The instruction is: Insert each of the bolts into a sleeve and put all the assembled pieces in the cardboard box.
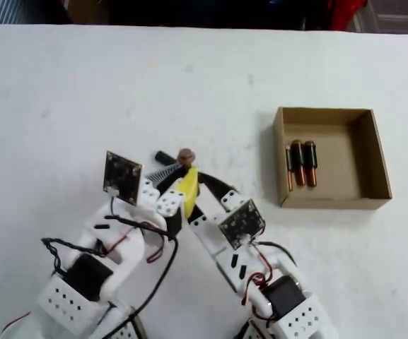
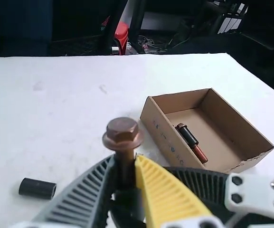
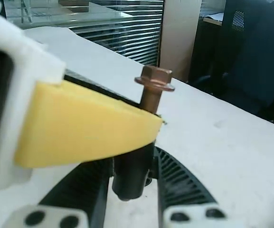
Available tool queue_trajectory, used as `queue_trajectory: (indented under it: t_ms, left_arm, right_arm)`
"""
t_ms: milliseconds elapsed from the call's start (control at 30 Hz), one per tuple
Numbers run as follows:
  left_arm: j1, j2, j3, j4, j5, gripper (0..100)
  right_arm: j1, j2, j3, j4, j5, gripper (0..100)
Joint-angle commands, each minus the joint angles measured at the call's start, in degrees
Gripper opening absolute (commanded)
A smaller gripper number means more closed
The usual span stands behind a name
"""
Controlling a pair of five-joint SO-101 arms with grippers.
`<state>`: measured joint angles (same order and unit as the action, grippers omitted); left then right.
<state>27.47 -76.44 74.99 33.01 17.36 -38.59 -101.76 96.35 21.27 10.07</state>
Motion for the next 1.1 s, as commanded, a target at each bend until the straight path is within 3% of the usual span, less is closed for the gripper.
queue_trajectory:
  t_ms: [0,333,533,633,1067]
  left_arm:
    - [0.1,-0.2,1.0,-0.2,0.2,2]
    - [0.1,-0.2,0.7,-0.5,0.1,4]
    - [0.0,-0.2,1.0,-0.2,0.2,23]
    - [0.0,-0.2,1.0,-0.2,0.2,28]
    - [-0.5,-0.2,-4.2,-0.3,0.0,30]
  right_arm:
    - [0.6,-1.3,0.5,-1.4,0.7,1.7]
    - [0.6,-1.2,0.5,-1.3,0.7,1.7]
    - [0.6,-1.2,0.5,-1.3,0.7,1.7]
    - [0.6,-1.3,0.5,-0.1,0.7,1.7]
    - [0.6,-1.3,0.5,0.0,0.7,1.7]
